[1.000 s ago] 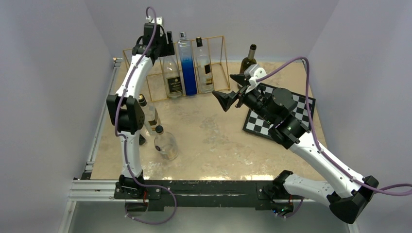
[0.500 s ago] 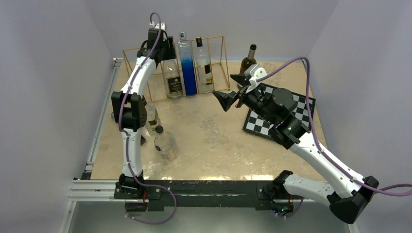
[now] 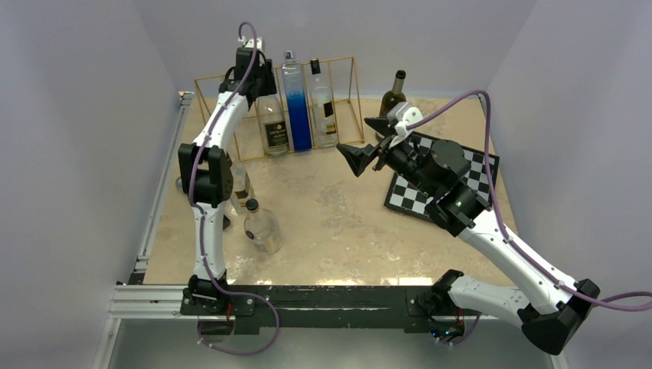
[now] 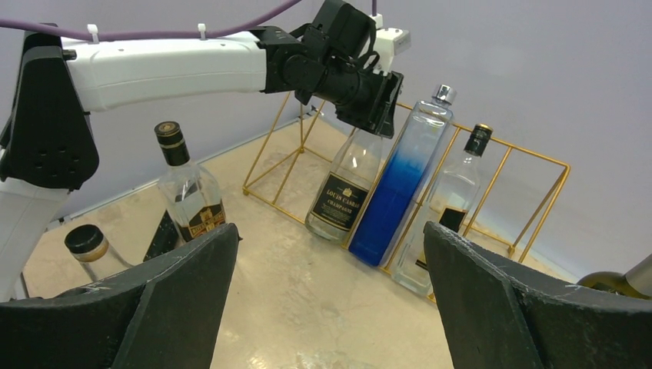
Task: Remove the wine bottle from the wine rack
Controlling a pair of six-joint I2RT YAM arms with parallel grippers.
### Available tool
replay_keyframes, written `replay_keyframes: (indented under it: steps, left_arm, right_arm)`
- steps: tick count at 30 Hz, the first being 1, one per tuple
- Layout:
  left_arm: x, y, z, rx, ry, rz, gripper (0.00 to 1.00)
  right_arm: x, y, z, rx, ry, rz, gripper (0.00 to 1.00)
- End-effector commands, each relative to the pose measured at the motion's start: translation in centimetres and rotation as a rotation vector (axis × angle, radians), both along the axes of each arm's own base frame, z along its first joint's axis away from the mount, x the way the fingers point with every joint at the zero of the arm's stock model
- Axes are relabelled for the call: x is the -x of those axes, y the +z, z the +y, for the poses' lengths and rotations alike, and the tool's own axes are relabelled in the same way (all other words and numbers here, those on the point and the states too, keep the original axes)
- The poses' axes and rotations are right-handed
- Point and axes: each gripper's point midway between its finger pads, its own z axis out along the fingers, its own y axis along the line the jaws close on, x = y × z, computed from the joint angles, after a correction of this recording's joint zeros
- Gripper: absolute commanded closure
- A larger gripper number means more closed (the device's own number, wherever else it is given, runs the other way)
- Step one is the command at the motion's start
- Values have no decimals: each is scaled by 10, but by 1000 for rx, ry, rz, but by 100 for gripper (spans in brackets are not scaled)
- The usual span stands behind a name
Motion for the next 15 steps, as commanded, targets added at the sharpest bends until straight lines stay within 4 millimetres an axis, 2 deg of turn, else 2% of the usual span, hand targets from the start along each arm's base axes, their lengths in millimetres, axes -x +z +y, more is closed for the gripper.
replay_keyframes:
  steps: [1, 3, 7, 14, 15]
  left_arm:
    - [6, 31, 0, 6, -26, -81, 88]
    - [12, 51, -1, 13, -37, -129, 100]
    - [27, 88, -7, 35, -78, -214, 100]
    - [54, 135, -13, 10, -115, -317, 100]
    - [59, 140, -18, 15, -143, -330, 100]
  right_arm:
    - [5, 17, -6, -33, -11, -41, 6]
    - [4, 16, -6, -32, -14, -42, 6]
    - [2, 14, -6, -29, -22, -40, 6]
    - [2, 12, -10, -29, -39, -39, 5]
    - [2, 12, -11, -26, -44, -41, 5]
